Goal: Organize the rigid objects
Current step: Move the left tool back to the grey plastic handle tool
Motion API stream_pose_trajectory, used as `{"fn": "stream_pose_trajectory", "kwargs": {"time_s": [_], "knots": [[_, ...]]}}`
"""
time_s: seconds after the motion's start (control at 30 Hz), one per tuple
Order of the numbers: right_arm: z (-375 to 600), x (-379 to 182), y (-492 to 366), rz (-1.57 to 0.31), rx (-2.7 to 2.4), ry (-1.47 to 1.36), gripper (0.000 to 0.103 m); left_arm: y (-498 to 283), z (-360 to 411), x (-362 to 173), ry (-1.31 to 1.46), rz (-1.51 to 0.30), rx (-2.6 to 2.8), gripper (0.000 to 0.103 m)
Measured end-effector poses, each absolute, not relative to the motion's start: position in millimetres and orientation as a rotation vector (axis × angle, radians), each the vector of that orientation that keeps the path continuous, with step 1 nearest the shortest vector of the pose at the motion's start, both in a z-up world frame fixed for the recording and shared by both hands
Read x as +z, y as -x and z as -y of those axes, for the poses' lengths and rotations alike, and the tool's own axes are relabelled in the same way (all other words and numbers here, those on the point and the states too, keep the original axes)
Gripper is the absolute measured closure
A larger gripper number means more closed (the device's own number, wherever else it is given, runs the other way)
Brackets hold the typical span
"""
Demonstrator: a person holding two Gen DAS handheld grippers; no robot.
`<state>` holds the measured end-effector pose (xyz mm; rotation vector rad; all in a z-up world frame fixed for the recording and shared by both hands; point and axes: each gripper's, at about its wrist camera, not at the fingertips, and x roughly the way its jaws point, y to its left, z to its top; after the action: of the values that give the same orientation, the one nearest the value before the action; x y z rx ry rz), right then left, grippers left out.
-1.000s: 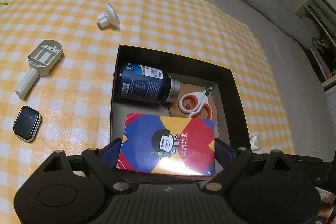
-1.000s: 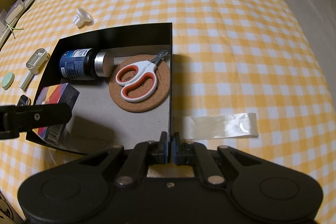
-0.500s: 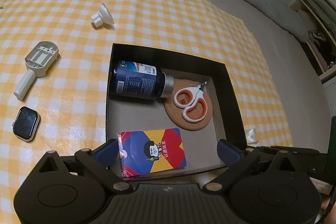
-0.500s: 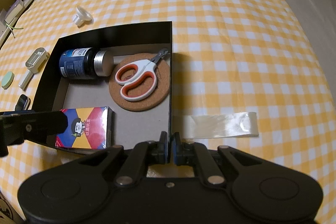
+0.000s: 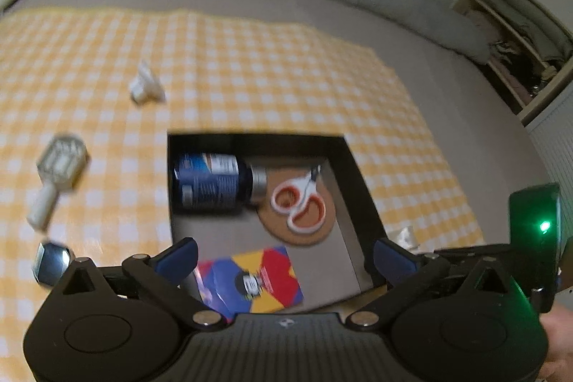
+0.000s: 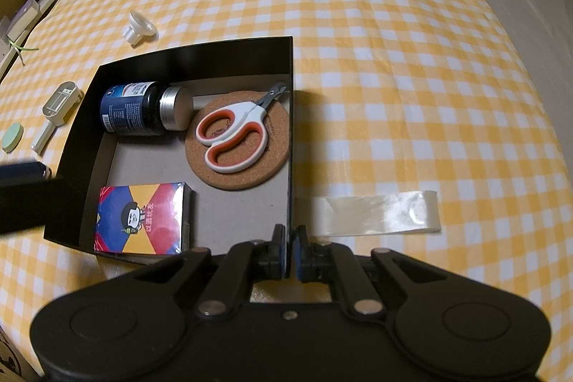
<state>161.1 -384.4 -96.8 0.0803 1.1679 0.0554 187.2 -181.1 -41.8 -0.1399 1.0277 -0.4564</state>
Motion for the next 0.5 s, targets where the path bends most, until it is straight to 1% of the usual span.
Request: {"fn": "stream_pose_trajectory", "kwargs": {"time_s": [0.5], "knots": [[385,-98,-162,-1.17,0.05,-0.085,0.097,-226,114,-5,0.038,-0.793,-0.368,0.0]]}}
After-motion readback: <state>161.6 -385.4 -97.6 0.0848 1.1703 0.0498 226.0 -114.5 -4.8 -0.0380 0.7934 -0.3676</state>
